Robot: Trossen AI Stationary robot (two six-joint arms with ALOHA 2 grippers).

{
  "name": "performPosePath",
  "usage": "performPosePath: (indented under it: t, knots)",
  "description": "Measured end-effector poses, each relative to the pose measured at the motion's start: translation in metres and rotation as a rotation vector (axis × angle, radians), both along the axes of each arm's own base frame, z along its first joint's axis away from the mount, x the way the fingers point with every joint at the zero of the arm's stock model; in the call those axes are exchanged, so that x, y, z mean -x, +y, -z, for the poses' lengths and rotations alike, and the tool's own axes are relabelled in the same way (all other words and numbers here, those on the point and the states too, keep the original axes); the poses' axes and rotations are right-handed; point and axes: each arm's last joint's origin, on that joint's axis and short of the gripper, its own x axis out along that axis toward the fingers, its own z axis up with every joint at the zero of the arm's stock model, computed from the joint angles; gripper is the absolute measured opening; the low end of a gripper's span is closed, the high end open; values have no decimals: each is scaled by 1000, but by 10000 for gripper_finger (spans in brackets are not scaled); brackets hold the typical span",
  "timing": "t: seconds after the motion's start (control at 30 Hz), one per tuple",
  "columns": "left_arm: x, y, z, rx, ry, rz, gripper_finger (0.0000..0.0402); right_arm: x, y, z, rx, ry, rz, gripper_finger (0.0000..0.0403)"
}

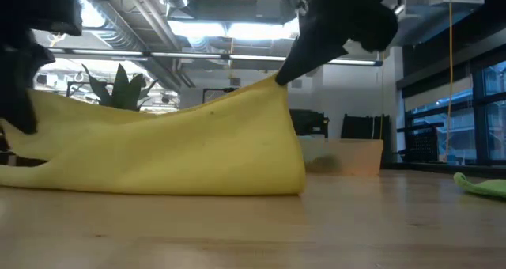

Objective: Roll microfiber towels into tight, uniform cylinder then place into a basket
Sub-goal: Roll the yellow microfiber towel

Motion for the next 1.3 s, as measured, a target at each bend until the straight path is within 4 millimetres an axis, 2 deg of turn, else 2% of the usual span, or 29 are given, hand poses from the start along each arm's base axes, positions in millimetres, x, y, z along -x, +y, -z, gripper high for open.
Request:
performPosePath:
  t: [0.17, 0.4, 0.53, 0.97, 1.3]
  knots:
    - [0, 10, -6, 8, 33, -76, 0, -4, -14, 1, 18, 16, 39, 4]
    - [0, 13, -40, -39, 22, -89, 0, -10, -35, 1, 27, 28, 90, 4]
    - [-2, 18, -48, -36, 57, -125, 0, -13, -42, 1, 28, 29, 110, 4]
    - [-9, 42, -49, -95, 103, -234, 0, -17, -57, 1, 37, 38, 139, 4]
    - [-9, 61, -34, -148, 138, -302, 0, -19, -72, 4, 39, 48, 178, 4]
